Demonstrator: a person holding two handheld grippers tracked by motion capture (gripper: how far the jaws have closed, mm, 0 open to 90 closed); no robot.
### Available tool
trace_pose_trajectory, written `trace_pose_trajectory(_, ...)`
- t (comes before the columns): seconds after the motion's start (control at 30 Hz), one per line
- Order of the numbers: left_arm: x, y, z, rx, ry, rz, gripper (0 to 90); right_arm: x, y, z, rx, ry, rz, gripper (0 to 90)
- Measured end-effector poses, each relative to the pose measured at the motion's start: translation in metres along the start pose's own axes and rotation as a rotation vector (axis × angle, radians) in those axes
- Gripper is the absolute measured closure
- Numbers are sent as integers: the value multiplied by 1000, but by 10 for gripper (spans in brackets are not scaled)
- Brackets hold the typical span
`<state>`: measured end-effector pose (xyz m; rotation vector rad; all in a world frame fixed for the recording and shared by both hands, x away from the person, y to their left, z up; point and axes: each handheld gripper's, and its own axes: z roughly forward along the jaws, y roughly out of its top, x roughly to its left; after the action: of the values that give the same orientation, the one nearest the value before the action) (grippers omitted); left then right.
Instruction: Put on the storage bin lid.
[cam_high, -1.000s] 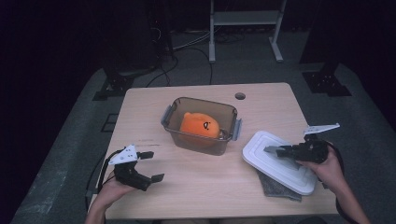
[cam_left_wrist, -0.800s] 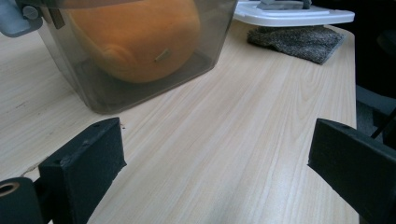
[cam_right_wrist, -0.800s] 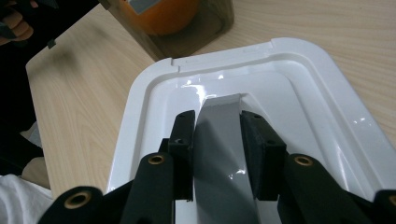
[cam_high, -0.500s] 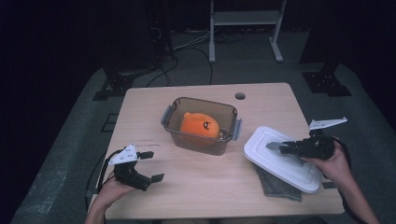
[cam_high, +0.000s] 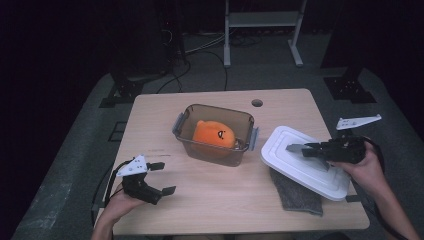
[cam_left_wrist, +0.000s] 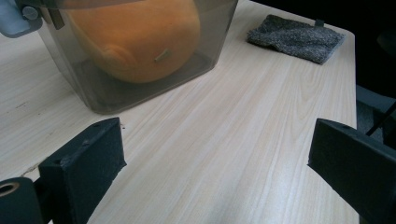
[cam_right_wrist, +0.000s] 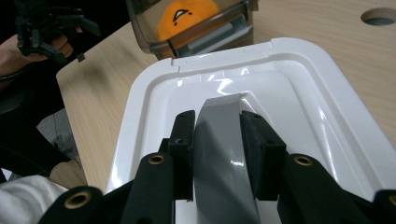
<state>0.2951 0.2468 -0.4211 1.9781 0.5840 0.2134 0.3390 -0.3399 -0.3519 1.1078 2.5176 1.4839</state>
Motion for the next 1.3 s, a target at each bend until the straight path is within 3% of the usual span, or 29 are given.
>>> trace_pose_trajectory(0.27, 0, 0, 0, -3, 0, 2, 28, 11, 20, -2, -10, 11, -34, 659)
trace_pose_trajectory(0.7, 0, 0, 0, -4, -2, 1, 28, 25, 56, 13, 6, 36, -99, 658)
trace_pose_trajectory(1.3, 1, 0, -1, -1, -1, 8, 28, 41, 110, 58, 42, 90, -170, 658)
